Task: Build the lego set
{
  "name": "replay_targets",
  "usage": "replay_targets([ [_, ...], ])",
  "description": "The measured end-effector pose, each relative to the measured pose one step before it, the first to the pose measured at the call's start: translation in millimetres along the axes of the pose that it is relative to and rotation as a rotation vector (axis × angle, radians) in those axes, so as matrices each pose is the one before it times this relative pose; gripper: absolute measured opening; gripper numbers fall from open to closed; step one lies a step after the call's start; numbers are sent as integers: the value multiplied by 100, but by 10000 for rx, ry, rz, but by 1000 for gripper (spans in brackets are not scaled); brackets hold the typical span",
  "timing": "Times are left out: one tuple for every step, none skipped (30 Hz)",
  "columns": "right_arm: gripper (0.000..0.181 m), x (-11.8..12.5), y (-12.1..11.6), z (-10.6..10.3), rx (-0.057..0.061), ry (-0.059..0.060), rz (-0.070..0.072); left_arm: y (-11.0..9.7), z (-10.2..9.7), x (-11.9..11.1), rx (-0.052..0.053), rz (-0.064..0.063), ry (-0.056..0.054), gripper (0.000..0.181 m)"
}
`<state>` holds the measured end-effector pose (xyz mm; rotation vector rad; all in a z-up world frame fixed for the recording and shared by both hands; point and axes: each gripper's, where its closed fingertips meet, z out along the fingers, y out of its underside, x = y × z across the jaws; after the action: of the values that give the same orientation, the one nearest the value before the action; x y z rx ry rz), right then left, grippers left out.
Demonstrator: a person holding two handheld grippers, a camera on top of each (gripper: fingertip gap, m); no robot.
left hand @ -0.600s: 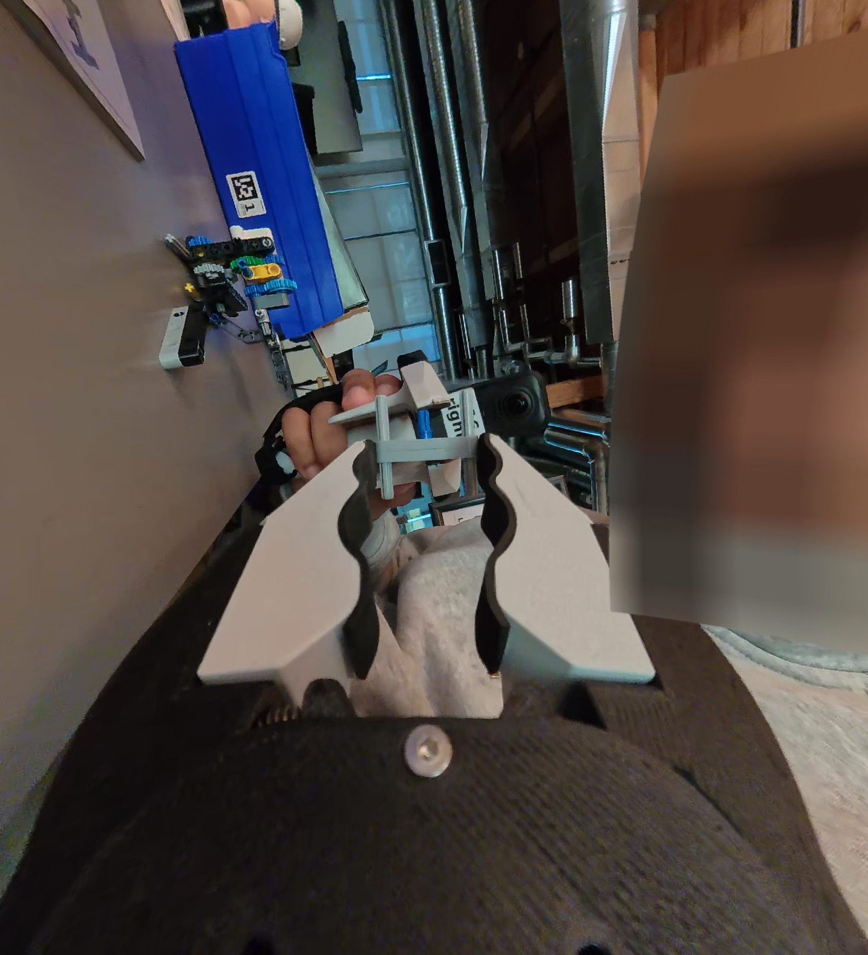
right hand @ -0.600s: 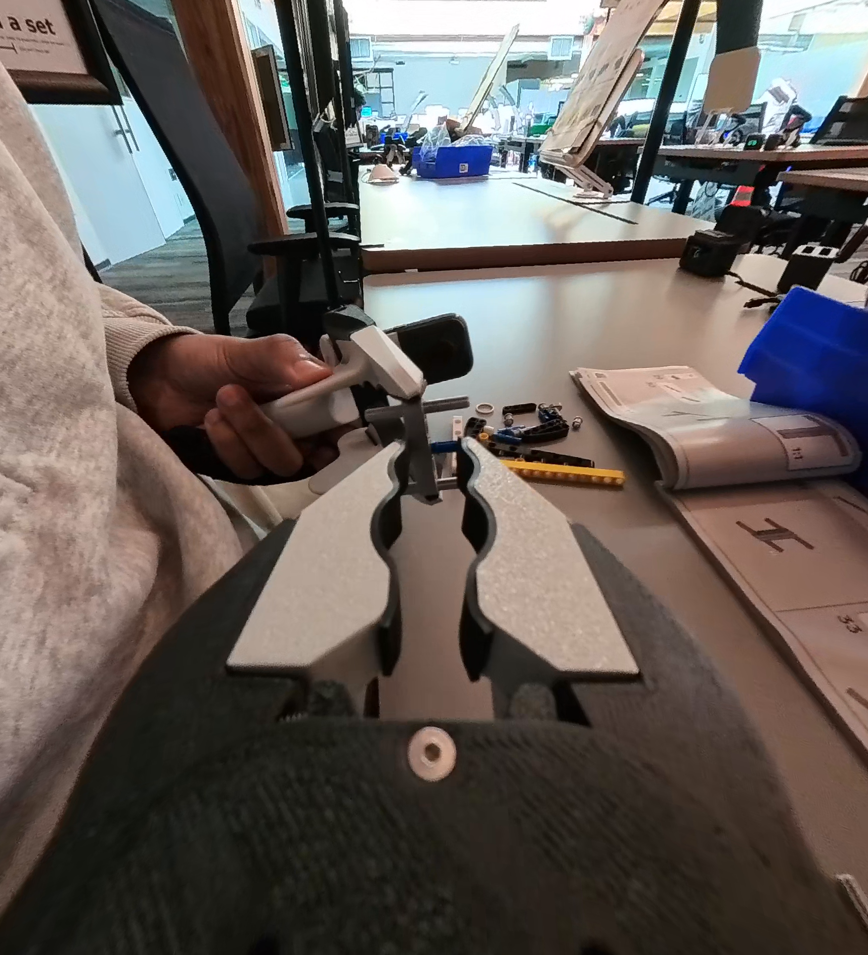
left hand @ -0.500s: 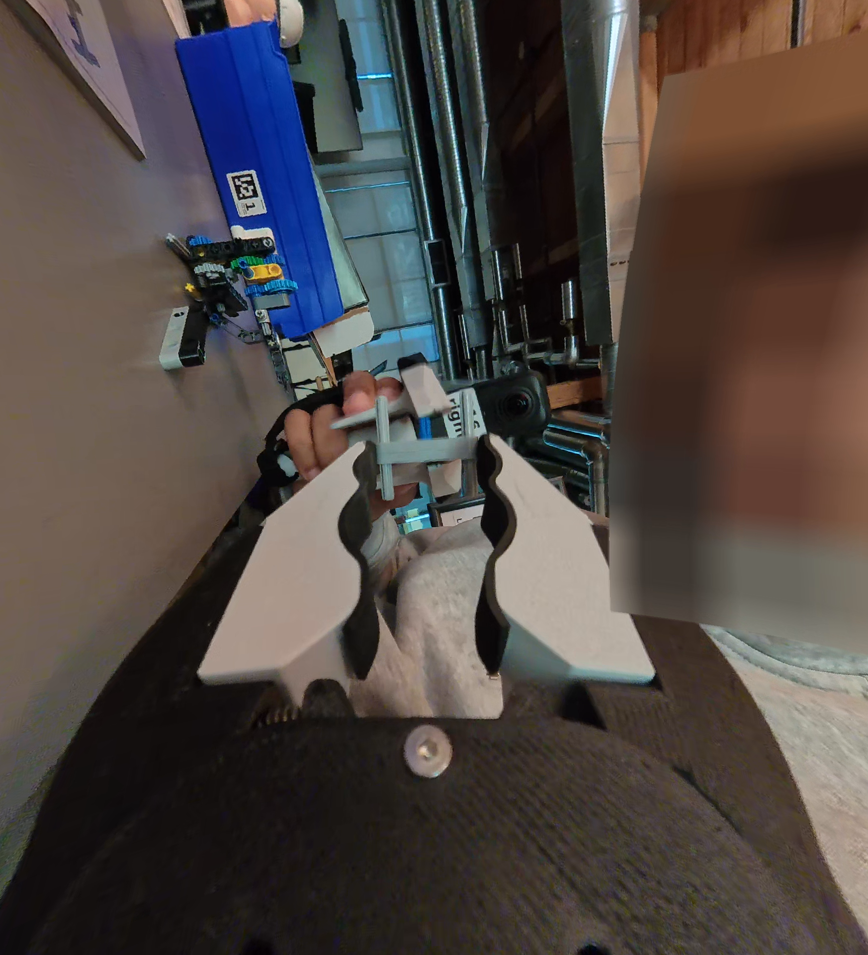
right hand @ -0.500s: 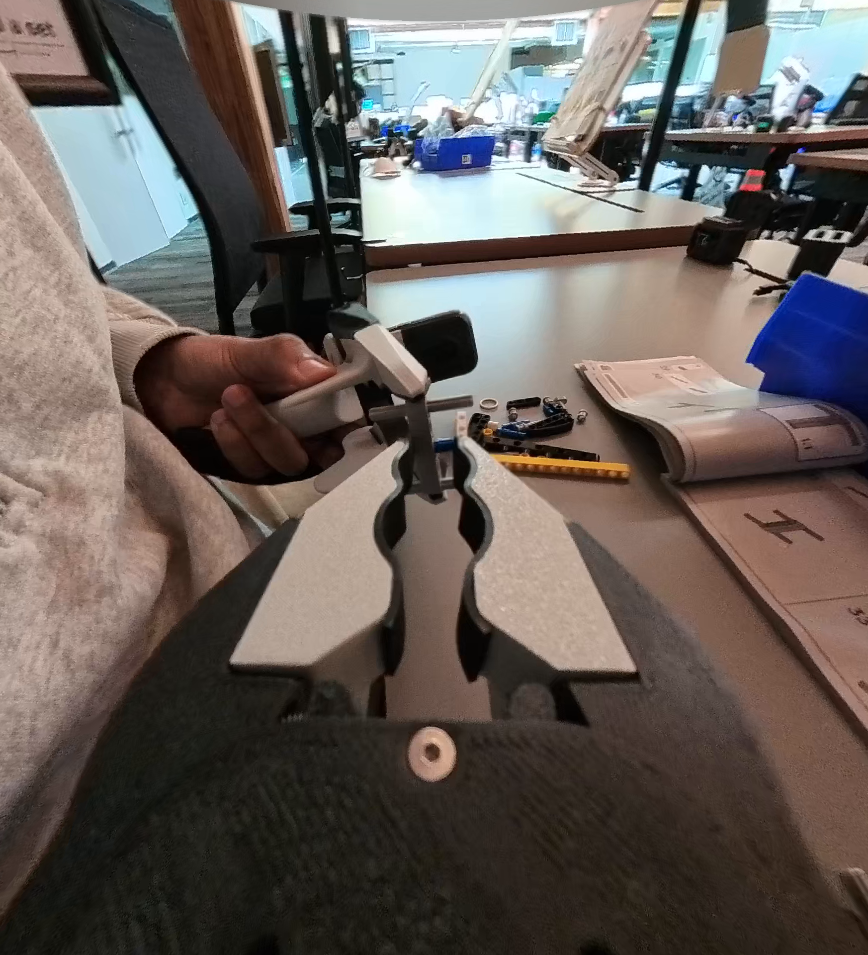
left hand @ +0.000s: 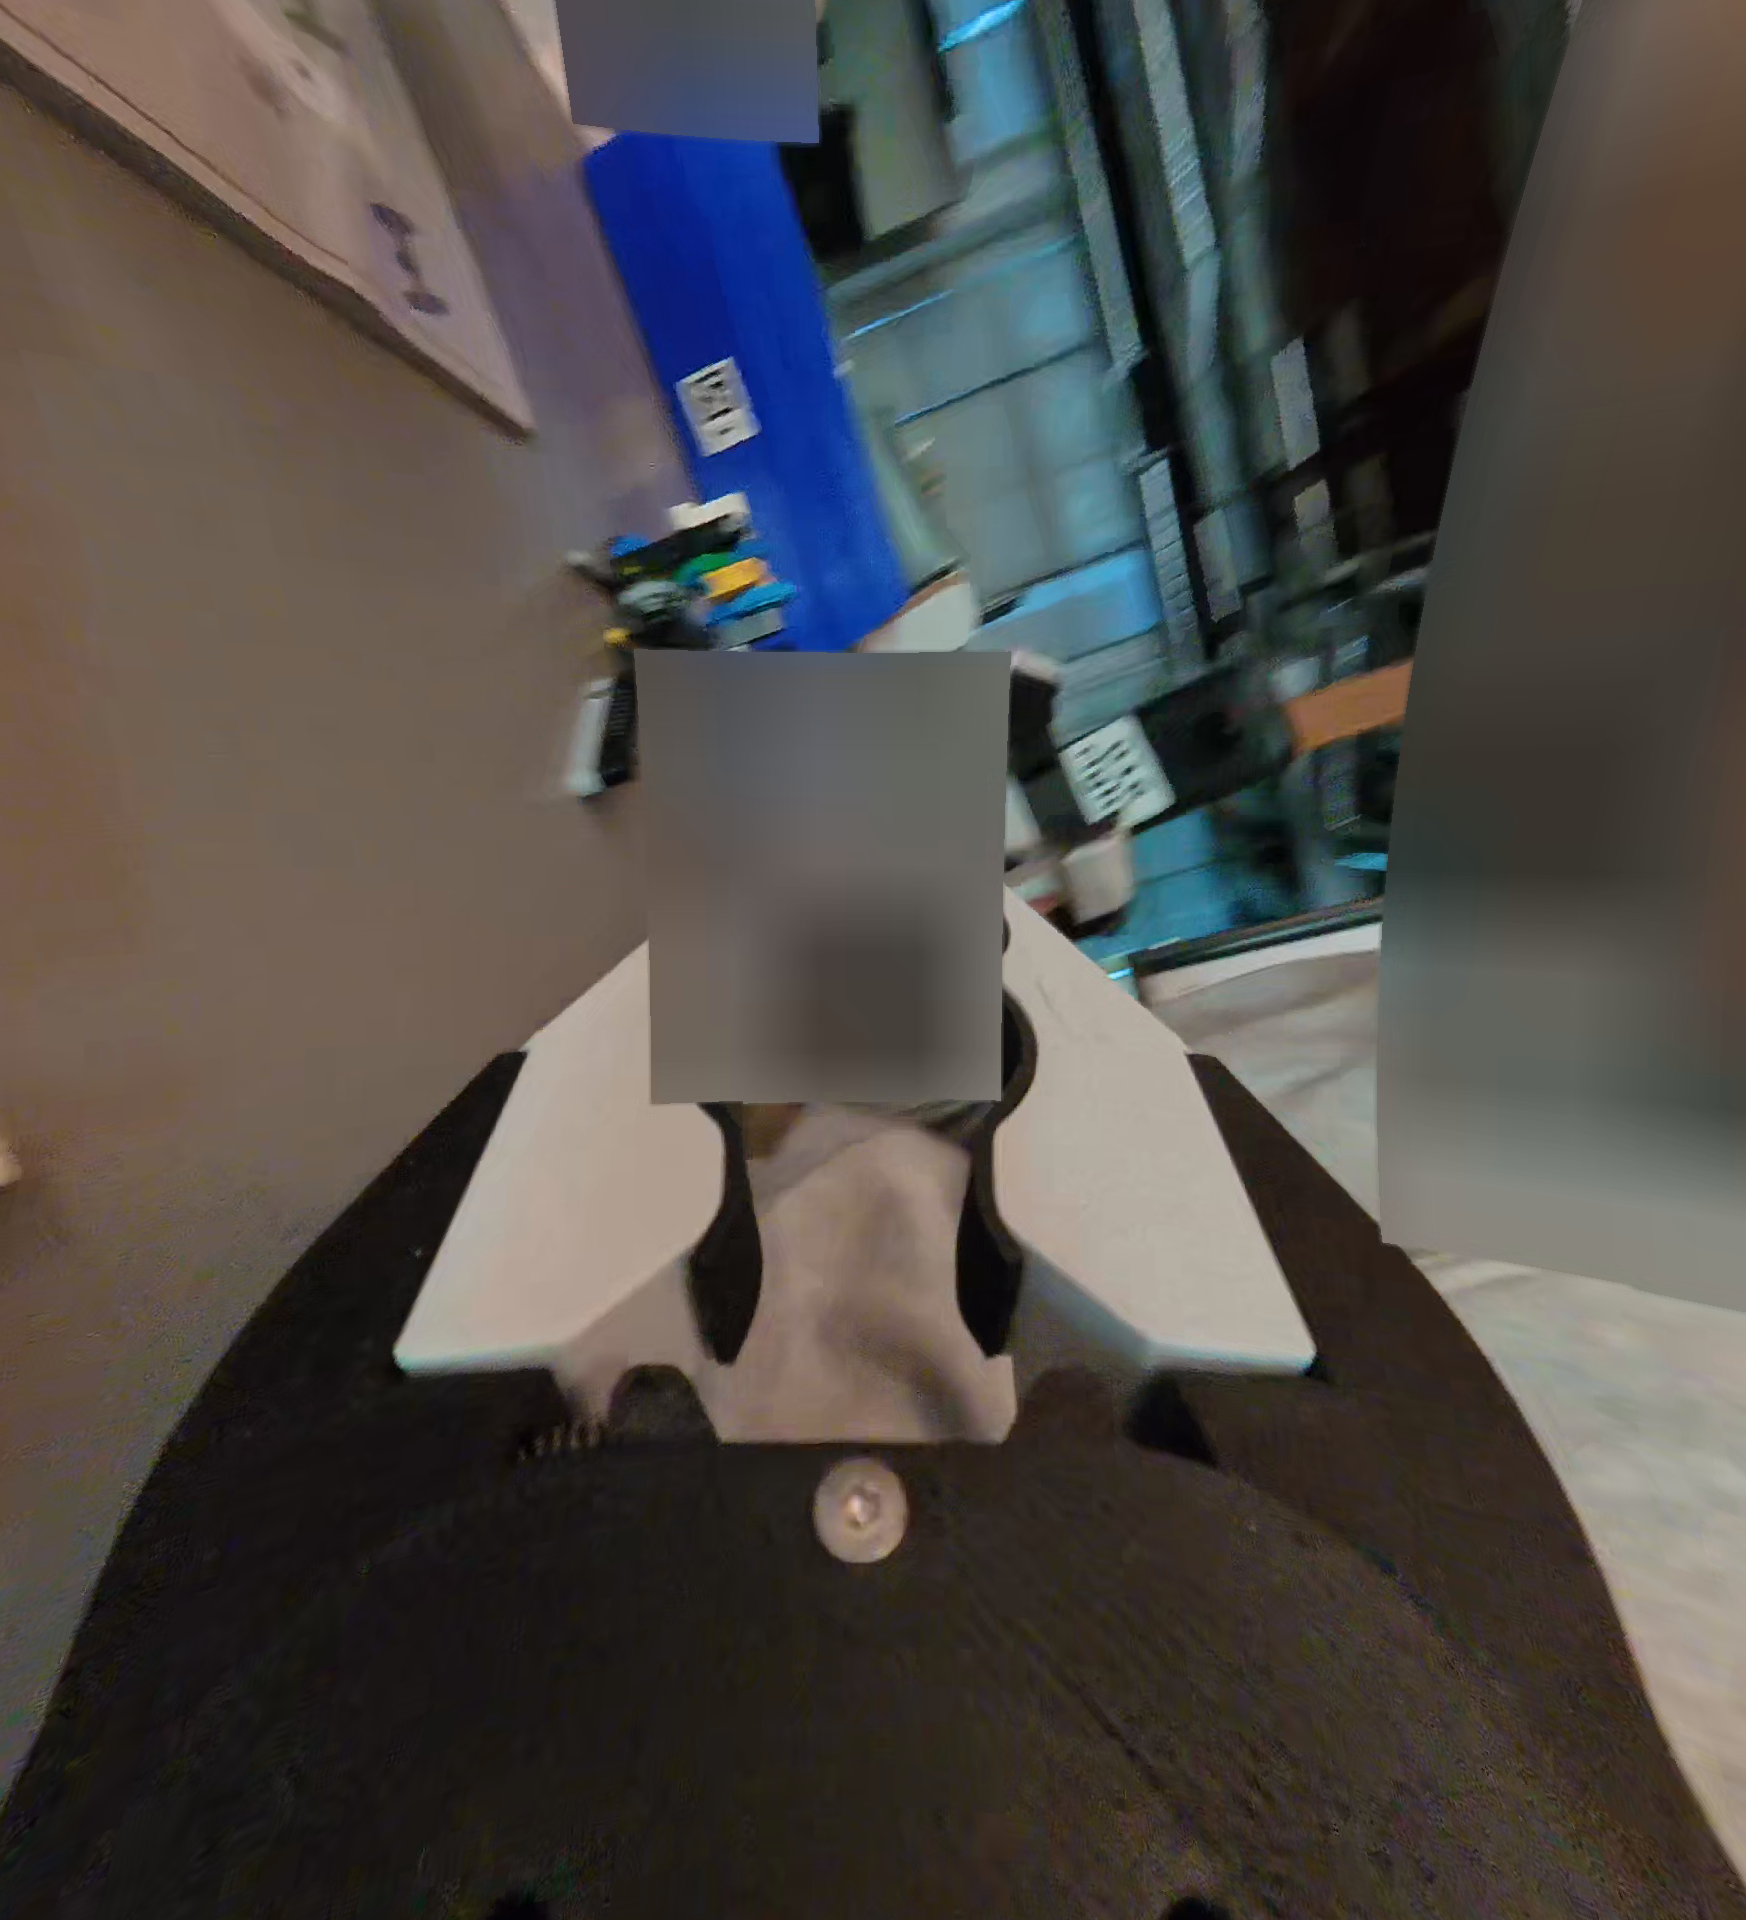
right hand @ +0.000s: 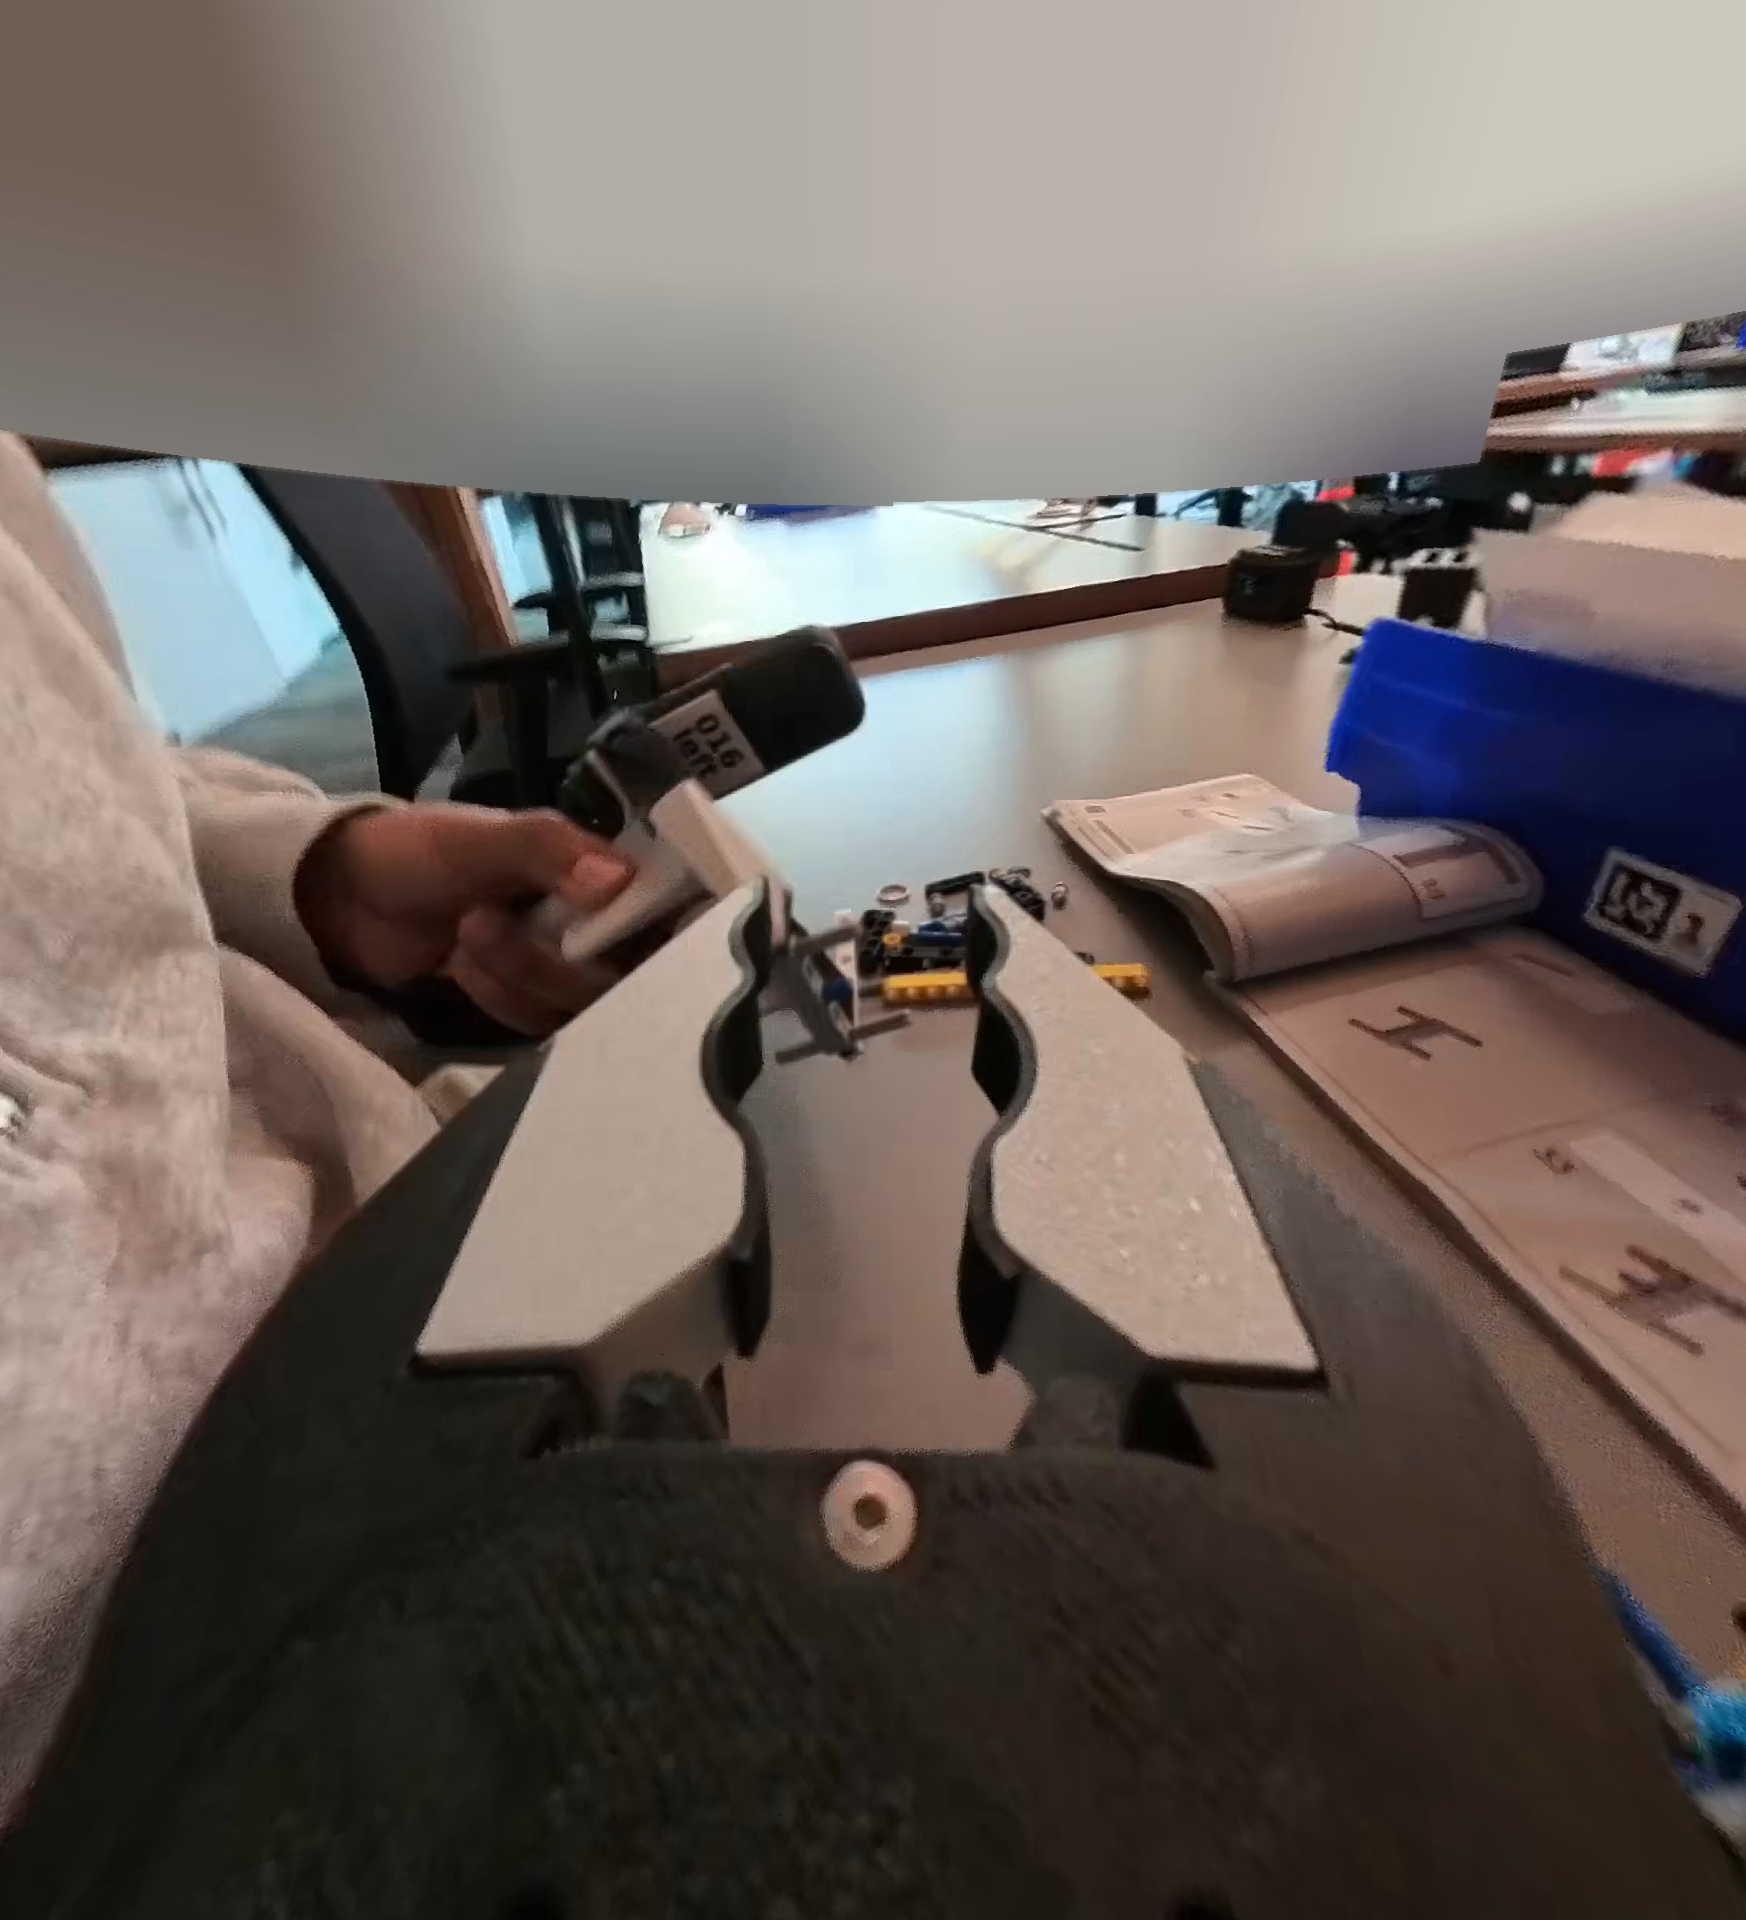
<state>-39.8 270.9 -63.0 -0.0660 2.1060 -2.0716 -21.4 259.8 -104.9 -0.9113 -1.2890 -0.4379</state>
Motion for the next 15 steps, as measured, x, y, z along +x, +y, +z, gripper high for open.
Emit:
replay_targets([
  [38,624,-116,-485,178,153,522,190,-34,-832,-371,739,-796,38],
  [39,538,20,-429,130,121,436,263,49,-854,-450,782,-839,38],
  [39,431,84,-362,99,101,336,269,110,-694,-463,776,-781,38],
  [39,381,131,-292,58,119,285,191,178,-465,-410,719,-630,38],
  [38,294,116,-248,24,116,245,106,213,-332,-347,574,-503,38],
  [38,205,100,-195,9,93,181,31,217,-441,-286,517,-516,37],
  [37,180,109,-144,-17,97,109,82,240,-510,-295,586,-519,37],
  [35,283,205,-88,-96,162,69,230,280,-488,-381,639,-497,37],
  [32,351,286,-40,-172,206,30,267,314,-297,-402,675,-375,38],
  [31,208,263,0,-194,141,-39,236,343,-4,-363,649,-182,38],
  [30,2,185,31,-157,51,-146,195,349,165,-302,577,-49,38],
  [30,-30,174,54,-143,75,-223,219,357,65,-299,397,-72,38],
  [30,4,209,74,-156,133,-246,235,331,-126,-307,275,-137,38],
  [29,-39,182,88,-132,104,-228,143,276,-7,-229,290,-51,38],
  [28,-67,130,88,-89,64,-164,60,218,-13,-151,270,-38,38],
])
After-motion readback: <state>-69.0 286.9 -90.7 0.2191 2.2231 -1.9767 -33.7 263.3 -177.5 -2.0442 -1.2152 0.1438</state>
